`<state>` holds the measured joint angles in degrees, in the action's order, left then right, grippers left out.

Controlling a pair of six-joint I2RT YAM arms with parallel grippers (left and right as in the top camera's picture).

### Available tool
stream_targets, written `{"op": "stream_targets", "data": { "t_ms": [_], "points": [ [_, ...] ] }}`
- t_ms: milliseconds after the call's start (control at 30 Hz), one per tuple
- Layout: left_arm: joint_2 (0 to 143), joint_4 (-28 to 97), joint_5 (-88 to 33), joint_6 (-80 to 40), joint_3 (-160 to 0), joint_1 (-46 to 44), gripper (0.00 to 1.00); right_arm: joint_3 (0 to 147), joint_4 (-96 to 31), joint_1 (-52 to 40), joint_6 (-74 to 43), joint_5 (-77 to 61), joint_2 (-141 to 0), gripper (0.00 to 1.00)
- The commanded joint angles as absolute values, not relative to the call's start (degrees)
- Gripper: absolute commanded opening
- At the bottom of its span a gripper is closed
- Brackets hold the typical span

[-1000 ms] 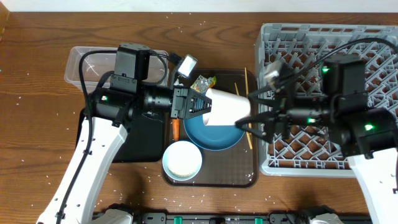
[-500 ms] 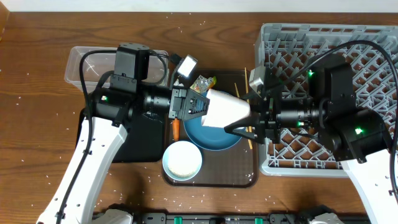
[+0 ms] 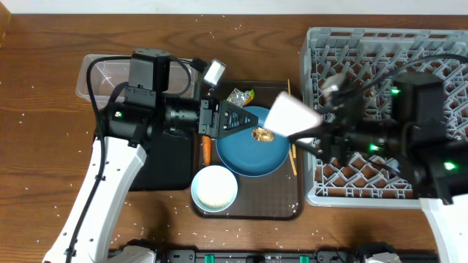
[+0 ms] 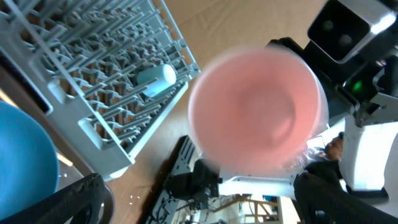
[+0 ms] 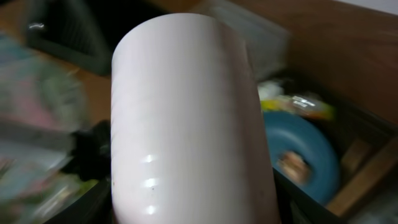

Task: Sort waste into correct bins and load items into the dishwasher rack
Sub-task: 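Place the pink cup into the dish rack with the right gripper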

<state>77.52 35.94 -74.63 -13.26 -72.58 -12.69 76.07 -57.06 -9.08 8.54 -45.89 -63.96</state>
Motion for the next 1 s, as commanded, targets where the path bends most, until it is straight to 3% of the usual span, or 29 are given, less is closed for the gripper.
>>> {"op": "stream_targets", "data": {
  "t_ms": [0, 167, 333, 633, 967],
  "points": [
    [77.4, 35.9, -73.9, -12.8, -73.4, -11.9, 0.98, 76.8, -59.2, -2.9, 3.9, -35.6, -62.0, 0.47],
    [77.4, 35.9, -73.9, -12.8, -73.4, -11.9, 0.98, 76.8, -64.2, 8.6, -9.5, -16.9, -62.2, 0.47],
    [77.4, 35.9, -73.9, -12.8, -73.4, -11.9, 0.98, 76.8, -68.2, 19.6, -16.0, -6.7, -63.7, 0.46],
    [77.4, 35.9, -73.9, -12.8, -73.4, -11.9, 0.98, 76.8, -69.2, 33.9, -16.3, -3.2, -70.7, 0.48],
    [77.4, 37.4, -73.9, -12.7, -73.4, -11.9, 0.98, 76.8, -70.5, 39.4, -16.3, 3.0, -79.5, 0.47]
  ]
}}
